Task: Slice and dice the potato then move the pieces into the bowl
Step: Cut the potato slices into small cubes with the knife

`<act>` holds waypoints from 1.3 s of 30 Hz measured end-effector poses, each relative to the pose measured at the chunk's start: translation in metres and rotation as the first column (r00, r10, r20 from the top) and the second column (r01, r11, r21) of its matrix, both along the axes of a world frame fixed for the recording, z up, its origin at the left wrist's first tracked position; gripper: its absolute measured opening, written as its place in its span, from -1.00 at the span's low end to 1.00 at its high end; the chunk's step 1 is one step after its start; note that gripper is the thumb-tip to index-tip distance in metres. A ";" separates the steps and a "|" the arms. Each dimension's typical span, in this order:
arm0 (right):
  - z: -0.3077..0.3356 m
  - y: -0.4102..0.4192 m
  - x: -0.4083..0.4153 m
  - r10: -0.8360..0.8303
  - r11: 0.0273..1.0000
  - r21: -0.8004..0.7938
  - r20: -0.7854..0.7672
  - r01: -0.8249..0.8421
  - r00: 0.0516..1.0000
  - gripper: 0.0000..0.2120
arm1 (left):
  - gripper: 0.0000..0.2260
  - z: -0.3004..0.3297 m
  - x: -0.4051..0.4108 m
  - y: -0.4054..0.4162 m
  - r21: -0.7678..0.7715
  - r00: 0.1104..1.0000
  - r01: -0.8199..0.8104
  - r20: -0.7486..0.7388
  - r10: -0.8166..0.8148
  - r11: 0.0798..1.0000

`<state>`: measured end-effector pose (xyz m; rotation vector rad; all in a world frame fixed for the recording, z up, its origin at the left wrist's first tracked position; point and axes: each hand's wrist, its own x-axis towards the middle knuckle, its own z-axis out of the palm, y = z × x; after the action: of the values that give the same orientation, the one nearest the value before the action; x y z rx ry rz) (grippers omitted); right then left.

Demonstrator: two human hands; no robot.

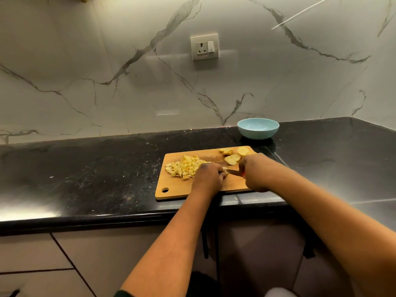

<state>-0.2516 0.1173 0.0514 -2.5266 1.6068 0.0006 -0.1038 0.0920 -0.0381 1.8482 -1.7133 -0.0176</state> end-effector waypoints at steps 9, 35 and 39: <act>0.018 0.003 -0.016 -0.010 1.000 0.001 -0.044 0.010 0.999 -0.59 | -0.71 -0.003 0.002 0.011 -0.092 0.995 -0.009 -0.095 0.001 0.996; 0.002 -0.002 -0.005 0.002 1.000 -0.007 0.080 -0.002 0.997 -0.60 | -0.76 -0.006 0.000 0.023 -0.127 0.997 -0.032 -0.073 0.023 0.991; -0.019 -0.002 0.002 0.019 1.000 -0.017 0.090 -0.017 0.996 -0.66 | -0.76 -0.007 0.000 0.023 -0.070 1.000 -0.018 -0.010 0.017 0.997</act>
<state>-0.2499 0.1155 0.0320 -2.5146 1.5564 -0.1233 -0.1043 0.1153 -0.0450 1.8094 -1.6706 0.0405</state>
